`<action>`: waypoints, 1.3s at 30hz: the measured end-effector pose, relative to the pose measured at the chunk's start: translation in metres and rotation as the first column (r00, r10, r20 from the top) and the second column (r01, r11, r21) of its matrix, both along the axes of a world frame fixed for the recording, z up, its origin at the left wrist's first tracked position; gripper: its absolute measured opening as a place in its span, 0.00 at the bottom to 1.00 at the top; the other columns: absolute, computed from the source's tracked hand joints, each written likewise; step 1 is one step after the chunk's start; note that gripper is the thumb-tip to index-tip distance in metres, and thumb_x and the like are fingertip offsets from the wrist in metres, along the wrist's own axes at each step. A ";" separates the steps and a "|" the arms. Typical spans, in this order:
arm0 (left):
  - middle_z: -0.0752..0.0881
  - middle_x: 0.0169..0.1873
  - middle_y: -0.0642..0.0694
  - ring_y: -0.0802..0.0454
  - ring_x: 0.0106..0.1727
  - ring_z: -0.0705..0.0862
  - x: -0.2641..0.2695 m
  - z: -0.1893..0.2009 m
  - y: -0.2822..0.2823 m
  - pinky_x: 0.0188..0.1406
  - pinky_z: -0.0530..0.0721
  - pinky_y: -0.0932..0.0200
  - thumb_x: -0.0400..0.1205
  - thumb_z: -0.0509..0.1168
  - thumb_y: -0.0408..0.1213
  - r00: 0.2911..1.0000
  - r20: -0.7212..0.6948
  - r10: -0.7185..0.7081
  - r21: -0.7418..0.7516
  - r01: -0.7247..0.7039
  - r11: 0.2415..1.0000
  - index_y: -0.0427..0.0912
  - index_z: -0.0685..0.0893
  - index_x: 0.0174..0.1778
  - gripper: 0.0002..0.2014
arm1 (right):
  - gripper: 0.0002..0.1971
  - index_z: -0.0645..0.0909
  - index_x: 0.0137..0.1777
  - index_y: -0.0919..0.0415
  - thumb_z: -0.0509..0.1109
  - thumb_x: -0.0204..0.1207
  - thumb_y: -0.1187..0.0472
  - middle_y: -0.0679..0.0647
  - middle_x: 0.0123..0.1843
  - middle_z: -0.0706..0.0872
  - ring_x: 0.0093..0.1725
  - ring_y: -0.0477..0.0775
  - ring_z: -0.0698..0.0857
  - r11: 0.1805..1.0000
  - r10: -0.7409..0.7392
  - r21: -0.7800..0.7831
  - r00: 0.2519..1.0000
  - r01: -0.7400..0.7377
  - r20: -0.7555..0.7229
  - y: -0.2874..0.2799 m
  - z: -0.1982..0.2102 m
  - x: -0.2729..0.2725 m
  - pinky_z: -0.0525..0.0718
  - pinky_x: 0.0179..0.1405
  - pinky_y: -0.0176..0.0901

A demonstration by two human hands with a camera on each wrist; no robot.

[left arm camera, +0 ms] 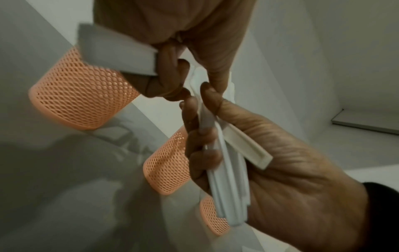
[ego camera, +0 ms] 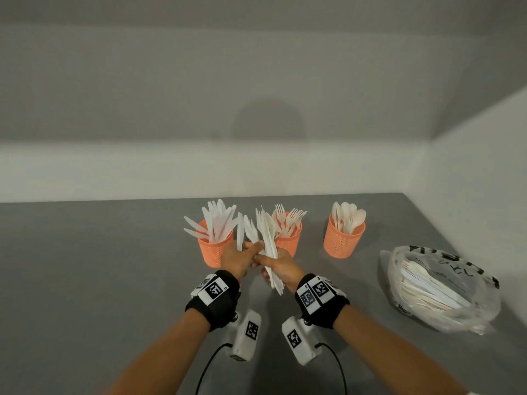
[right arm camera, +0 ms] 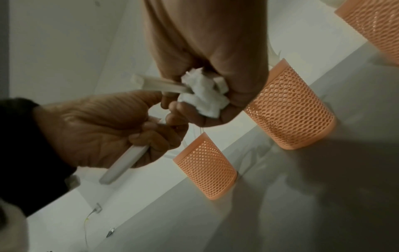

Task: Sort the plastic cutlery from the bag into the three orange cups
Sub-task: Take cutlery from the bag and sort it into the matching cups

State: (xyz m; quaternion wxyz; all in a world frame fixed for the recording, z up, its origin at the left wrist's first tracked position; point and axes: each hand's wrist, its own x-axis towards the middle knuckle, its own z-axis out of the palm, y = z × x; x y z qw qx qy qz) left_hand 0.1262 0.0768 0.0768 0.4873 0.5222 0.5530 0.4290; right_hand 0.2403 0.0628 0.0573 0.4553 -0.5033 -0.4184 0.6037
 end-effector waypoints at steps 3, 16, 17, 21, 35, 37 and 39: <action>0.79 0.22 0.48 0.62 0.17 0.77 0.000 0.000 0.003 0.12 0.68 0.73 0.78 0.67 0.33 1.000 0.009 0.007 -0.038 -0.006 0.999 0.43 0.80 0.33 0.08 | 0.14 0.77 0.62 0.71 0.67 0.78 0.69 0.56 0.36 0.84 0.21 0.38 0.82 1.000 0.019 0.013 1.000 -0.019 -0.025 0.000 -0.001 0.001 0.78 0.18 0.30; 0.81 0.25 0.47 0.54 0.25 0.79 0.003 -0.003 0.008 0.18 0.72 0.68 0.80 0.64 0.32 0.998 -0.027 0.058 -0.048 -0.059 0.997 0.43 0.78 0.31 0.11 | 0.12 0.79 0.59 0.67 0.68 0.78 0.63 0.52 0.34 0.90 0.27 0.47 0.87 0.999 -0.048 -0.016 0.996 0.046 -0.072 0.006 -0.004 0.002 0.86 0.25 0.38; 0.82 0.27 0.45 0.52 0.27 0.80 0.003 -0.004 0.009 0.21 0.75 0.65 0.81 0.62 0.31 0.998 -0.018 0.068 -0.058 -0.069 0.996 0.40 0.79 0.33 0.10 | 0.10 0.79 0.57 0.66 0.67 0.78 0.64 0.50 0.33 0.90 0.29 0.47 0.88 0.999 -0.051 -0.015 0.994 0.049 -0.097 0.006 -0.004 0.001 0.86 0.27 0.38; 0.83 0.32 0.38 0.37 0.39 0.85 0.005 -0.007 0.012 0.43 0.84 0.47 0.84 0.55 0.34 0.984 0.050 0.169 -0.125 -0.162 0.979 0.39 0.77 0.34 0.12 | 0.13 0.78 0.61 0.72 0.66 0.80 0.64 0.54 0.37 0.91 0.35 0.51 0.90 0.997 -0.072 -0.034 0.985 0.067 -0.157 0.009 -0.008 -0.002 0.89 0.37 0.43; 0.71 0.13 0.52 0.58 0.13 0.64 -0.009 0.001 0.012 0.13 0.62 0.68 0.80 0.66 0.38 0.995 0.071 0.071 -0.045 -0.068 0.997 0.44 0.76 0.28 0.14 | 0.08 0.77 0.54 0.58 0.65 0.81 0.54 0.45 0.19 0.71 0.14 0.41 0.68 0.994 -0.047 -0.102 0.999 0.045 -0.017 0.009 -0.007 0.003 0.67 0.14 0.30; 0.76 0.14 0.54 0.61 0.12 0.66 -0.006 0.003 0.010 0.12 0.63 0.69 0.80 0.66 0.39 0.994 0.085 0.063 -0.008 -0.063 0.998 0.44 0.78 0.29 0.13 | 0.07 0.77 0.50 0.57 0.65 0.81 0.54 0.45 0.20 0.71 0.14 0.41 0.69 0.997 -0.026 -0.071 0.999 0.028 0.022 0.008 -0.007 0.001 0.68 0.14 0.31; 0.79 0.21 0.52 0.62 0.13 0.70 -0.004 0.004 0.010 0.12 0.66 0.70 0.79 0.67 0.39 0.993 0.098 0.071 0.011 -0.073 0.997 0.45 0.79 0.31 0.11 | 0.05 0.77 0.46 0.56 0.64 0.81 0.55 0.48 0.22 0.71 0.14 0.42 0.70 0.999 -0.005 -0.040 0.998 0.008 0.059 0.006 -0.007 -0.001 0.69 0.13 0.31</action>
